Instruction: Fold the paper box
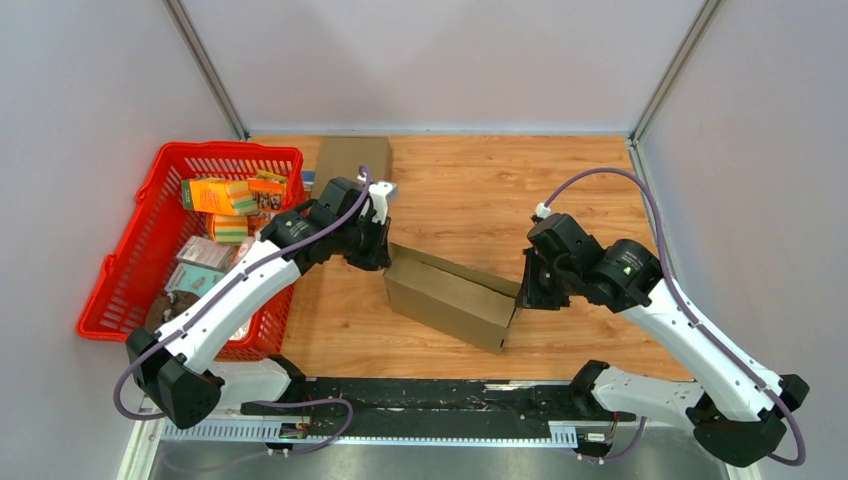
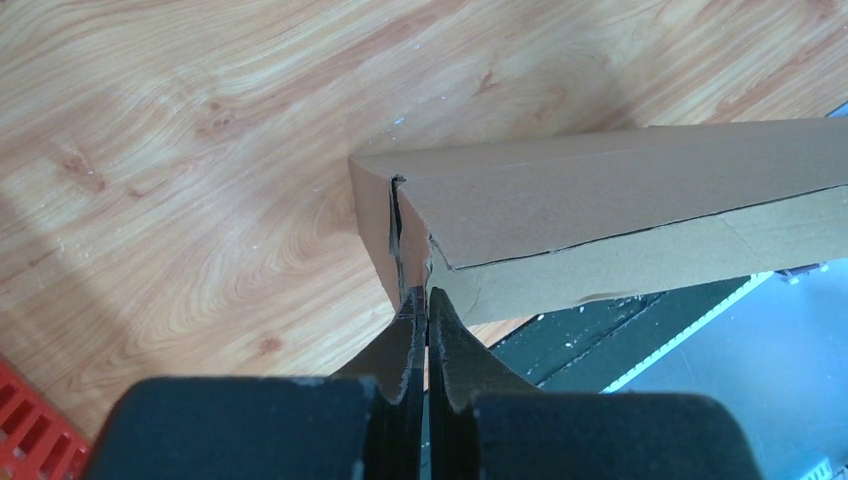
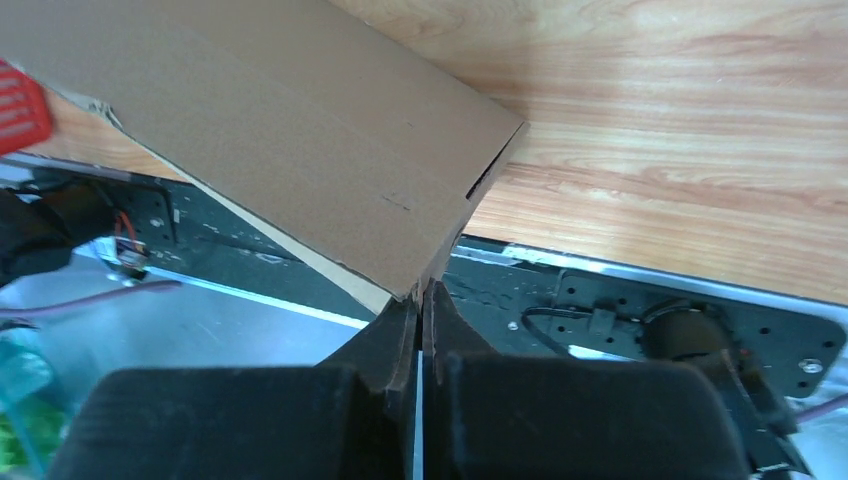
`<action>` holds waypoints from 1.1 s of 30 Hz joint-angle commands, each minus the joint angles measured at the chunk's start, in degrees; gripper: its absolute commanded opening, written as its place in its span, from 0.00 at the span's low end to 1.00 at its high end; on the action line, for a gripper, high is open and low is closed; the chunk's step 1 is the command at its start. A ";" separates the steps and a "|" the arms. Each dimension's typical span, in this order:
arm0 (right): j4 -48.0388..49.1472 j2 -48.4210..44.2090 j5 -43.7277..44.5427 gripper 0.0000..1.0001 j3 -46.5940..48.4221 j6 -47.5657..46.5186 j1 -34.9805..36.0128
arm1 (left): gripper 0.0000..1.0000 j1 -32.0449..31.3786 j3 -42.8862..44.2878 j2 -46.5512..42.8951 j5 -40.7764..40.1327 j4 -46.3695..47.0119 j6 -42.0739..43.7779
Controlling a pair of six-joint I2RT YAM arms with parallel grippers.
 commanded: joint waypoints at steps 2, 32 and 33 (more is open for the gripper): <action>9.61 -1.01 -8.09 0.00 -0.96 9.41 -4.04 | 0.00 -0.38 -1.26 -2.01 3.53 0.65 -0.79; 4.44 -2.95 -10.11 0.00 -5.01 -5.87 -6.51 | 0.00 -0.47 -2.58 -2.28 3.18 1.26 -0.97; 4.44 -2.95 -10.38 0.00 -4.83 -5.96 -6.77 | 0.00 -0.38 -2.76 -2.28 3.10 1.26 -0.97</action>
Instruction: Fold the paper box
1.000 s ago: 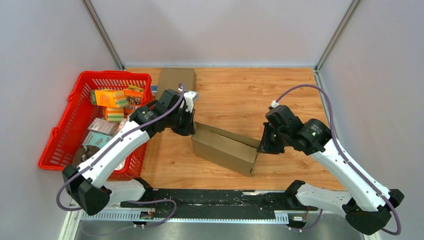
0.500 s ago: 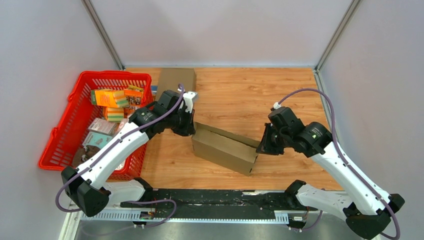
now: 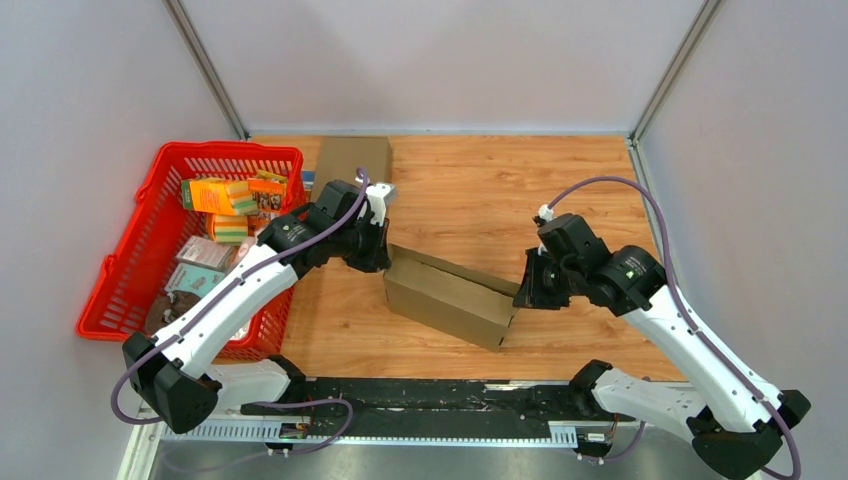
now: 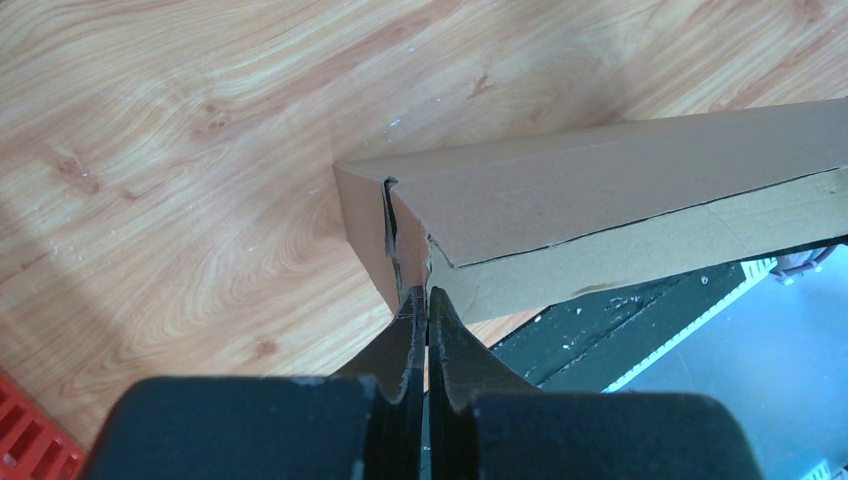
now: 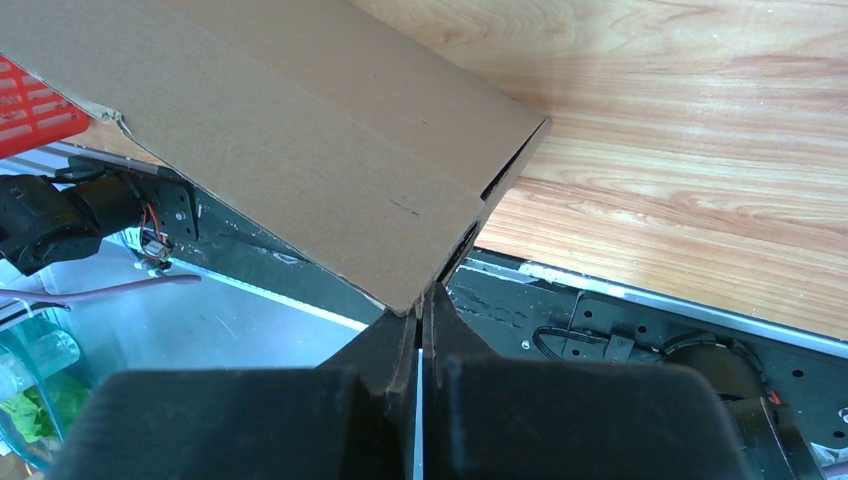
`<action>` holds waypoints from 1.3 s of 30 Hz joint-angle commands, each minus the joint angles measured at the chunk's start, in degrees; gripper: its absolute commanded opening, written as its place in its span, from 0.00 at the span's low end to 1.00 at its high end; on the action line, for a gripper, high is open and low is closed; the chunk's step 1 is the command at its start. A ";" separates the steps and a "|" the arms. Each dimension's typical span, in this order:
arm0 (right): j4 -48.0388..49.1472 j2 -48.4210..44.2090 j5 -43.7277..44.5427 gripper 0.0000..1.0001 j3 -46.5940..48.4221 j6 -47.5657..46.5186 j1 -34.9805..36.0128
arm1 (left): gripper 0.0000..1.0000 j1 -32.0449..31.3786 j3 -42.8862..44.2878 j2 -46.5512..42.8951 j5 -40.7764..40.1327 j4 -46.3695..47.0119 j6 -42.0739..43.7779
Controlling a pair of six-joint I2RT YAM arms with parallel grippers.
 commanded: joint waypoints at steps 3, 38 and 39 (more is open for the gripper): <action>-1.60 -0.33 -4.20 0.00 1.60 -3.12 -1.18 | 0.00 -0.45 -0.94 -0.55 2.68 -0.31 -0.51; 4.03 -9.82 -10.62 0.61 -2.71 3.72 -4.86 | 0.00 -0.45 -10.43 -7.22 -1.01 8.47 -4.29; 3.77 -10.35 -10.36 0.68 -2.10 4.60 -5.92 | 0.00 -0.54 -10.87 -7.49 -1.01 8.65 -4.55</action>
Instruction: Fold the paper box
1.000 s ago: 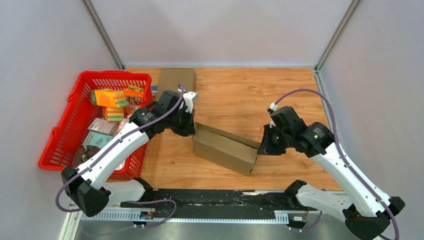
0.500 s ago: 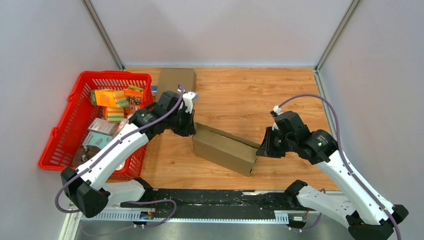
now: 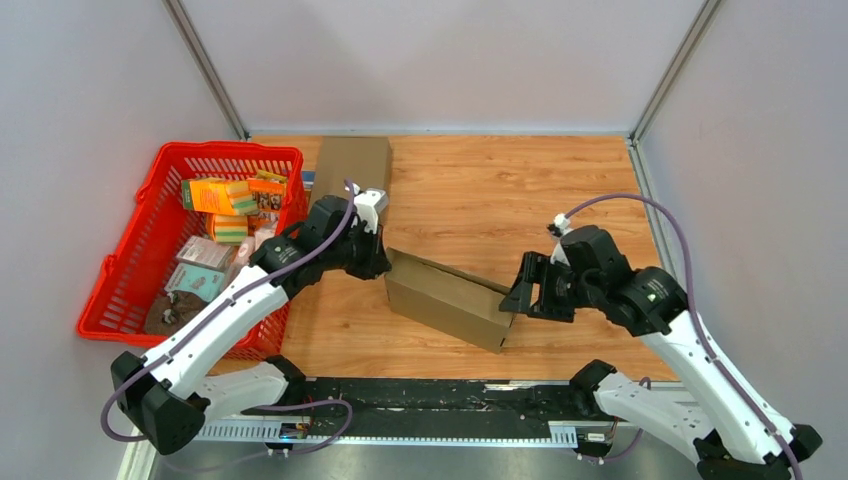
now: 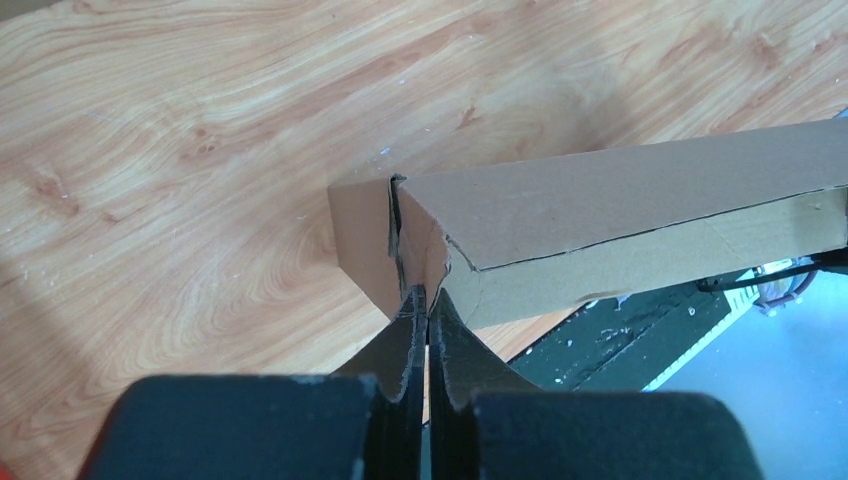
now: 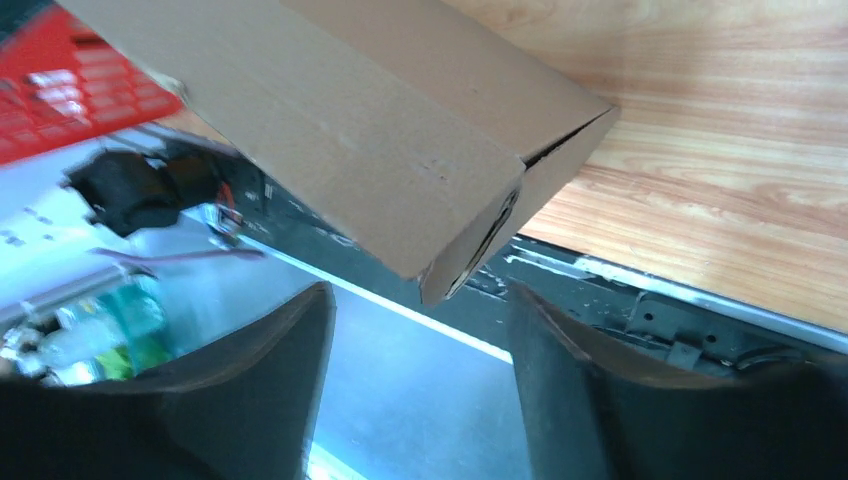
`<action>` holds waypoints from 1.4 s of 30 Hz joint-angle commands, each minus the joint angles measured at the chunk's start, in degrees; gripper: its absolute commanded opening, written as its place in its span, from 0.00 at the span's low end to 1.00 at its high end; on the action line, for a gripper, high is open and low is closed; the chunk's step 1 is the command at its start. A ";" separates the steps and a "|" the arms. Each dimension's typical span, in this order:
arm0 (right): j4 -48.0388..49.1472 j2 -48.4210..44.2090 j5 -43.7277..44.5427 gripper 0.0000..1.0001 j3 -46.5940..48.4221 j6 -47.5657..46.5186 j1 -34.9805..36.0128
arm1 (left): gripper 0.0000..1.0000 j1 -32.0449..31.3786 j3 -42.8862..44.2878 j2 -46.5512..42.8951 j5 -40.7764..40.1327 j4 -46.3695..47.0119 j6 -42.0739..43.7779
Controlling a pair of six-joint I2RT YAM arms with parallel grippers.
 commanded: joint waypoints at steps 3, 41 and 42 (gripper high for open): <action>-2.67 -3.05 -1.02 0.97 6.24 5.54 -7.80 | 0.00 -0.45 -2.53 -1.66 -0.51 0.19 -2.17; 22.37 1.27 -2.77 0.40 -5.96 20.49 -15.63 | 0.01 -2.47 -7.89 -8.42 -9.47 4.85 -11.84; 23.51 0.65 -2.77 0.36 -7.10 20.49 -15.63 | 0.02 -2.56 -7.98 -8.60 -9.47 5.11 -11.93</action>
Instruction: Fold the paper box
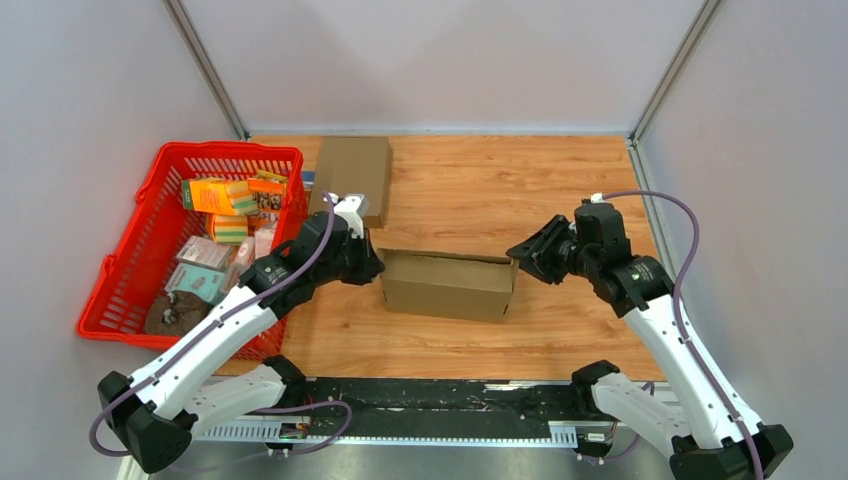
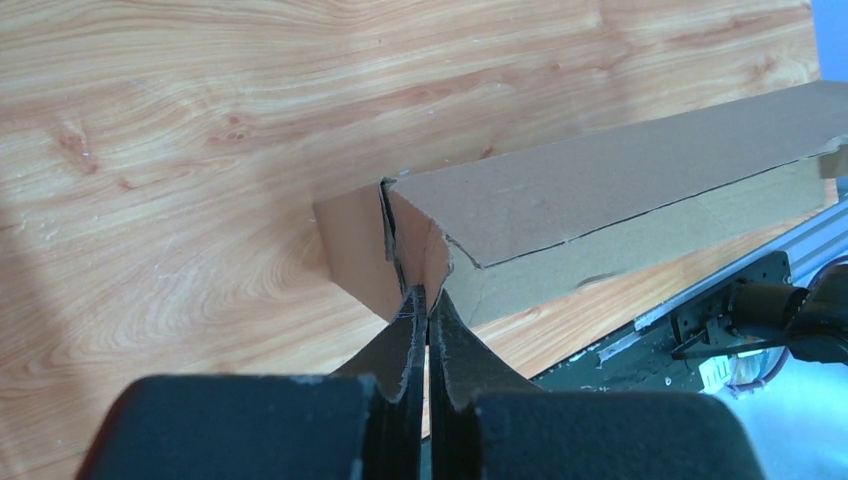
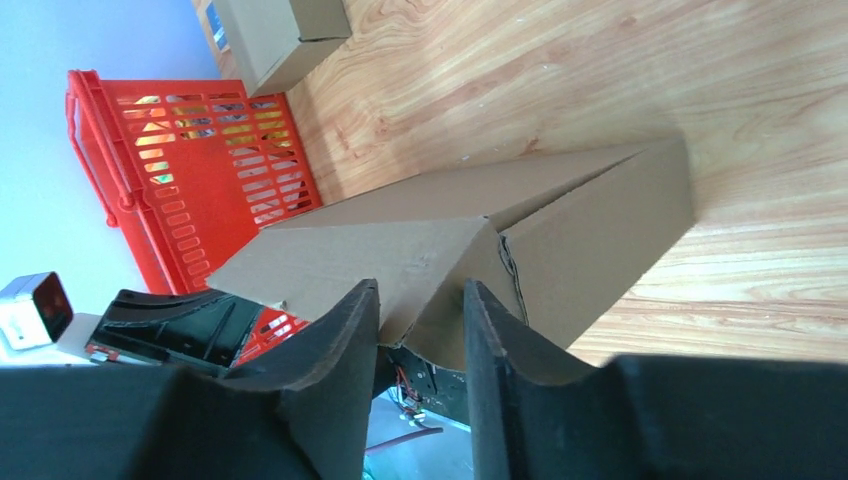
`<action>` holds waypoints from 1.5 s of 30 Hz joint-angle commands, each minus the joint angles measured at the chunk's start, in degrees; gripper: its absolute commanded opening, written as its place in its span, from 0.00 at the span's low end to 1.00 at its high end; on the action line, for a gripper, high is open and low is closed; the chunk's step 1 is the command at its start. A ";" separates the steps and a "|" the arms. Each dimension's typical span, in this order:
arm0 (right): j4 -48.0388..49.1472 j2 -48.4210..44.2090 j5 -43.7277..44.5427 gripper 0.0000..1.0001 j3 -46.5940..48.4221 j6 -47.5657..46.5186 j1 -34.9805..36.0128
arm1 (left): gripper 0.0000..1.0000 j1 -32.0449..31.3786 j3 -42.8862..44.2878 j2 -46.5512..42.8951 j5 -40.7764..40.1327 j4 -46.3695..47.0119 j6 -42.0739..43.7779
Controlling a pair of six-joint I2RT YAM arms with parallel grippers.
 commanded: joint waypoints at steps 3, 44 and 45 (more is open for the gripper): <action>8.13 -5.46 -3.87 0.27 -8.29 -0.02 0.15 | 0.07 -0.94 -1.33 -1.30 0.14 1.01 -2.14; 18.35 -6.96 -5.45 0.30 -13.92 -11.62 2.70 | 0.42 1.96 8.52 -1.04 11.49 -3.04 7.18; 18.35 -7.05 -5.37 0.30 -14.10 -11.53 2.70 | 0.38 1.87 7.81 -1.56 11.57 -2.86 7.00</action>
